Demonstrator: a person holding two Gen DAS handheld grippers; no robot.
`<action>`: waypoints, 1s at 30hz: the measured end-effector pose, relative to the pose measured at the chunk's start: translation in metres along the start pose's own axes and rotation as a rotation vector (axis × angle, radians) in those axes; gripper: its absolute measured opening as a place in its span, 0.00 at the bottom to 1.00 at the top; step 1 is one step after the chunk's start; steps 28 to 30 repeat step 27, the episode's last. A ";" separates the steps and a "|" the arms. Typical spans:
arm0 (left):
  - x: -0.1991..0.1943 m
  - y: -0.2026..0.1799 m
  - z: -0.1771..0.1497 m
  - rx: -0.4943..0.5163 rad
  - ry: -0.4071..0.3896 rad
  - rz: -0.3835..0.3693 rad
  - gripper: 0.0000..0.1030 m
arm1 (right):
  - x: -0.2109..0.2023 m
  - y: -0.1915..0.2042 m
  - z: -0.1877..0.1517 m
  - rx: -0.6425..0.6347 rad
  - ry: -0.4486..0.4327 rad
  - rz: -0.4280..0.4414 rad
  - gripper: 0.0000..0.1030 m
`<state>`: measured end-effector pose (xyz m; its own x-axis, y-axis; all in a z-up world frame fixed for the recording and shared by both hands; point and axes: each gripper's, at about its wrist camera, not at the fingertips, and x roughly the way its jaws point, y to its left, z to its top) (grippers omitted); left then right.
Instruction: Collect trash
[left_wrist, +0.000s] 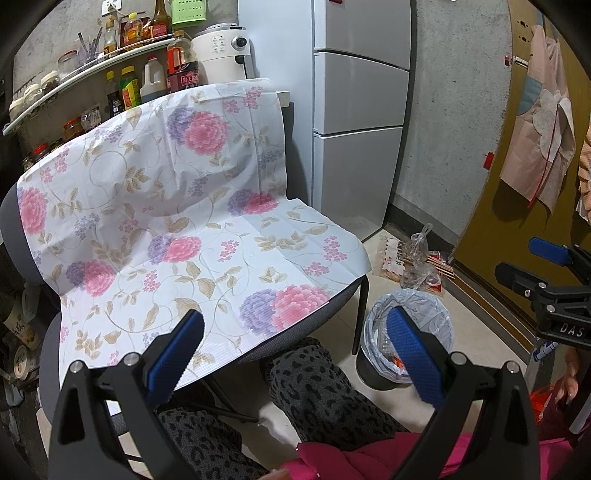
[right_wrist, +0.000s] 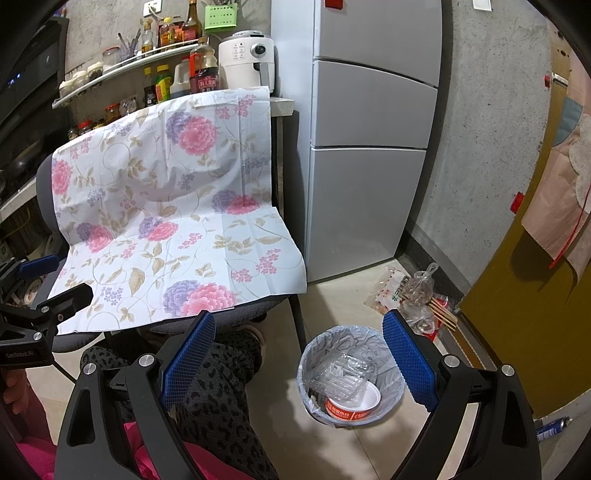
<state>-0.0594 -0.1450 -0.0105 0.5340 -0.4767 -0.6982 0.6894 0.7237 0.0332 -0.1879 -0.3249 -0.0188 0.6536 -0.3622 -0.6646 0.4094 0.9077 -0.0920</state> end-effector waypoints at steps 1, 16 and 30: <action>0.000 0.000 0.000 0.000 0.000 0.001 0.93 | 0.000 0.000 0.000 0.001 0.000 -0.001 0.89; 0.000 0.002 0.001 -0.004 -0.004 0.008 0.93 | 0.001 -0.001 0.001 0.000 0.000 0.001 0.89; 0.020 0.025 -0.008 -0.072 0.033 0.045 0.93 | 0.018 0.007 0.003 -0.001 0.033 0.020 0.89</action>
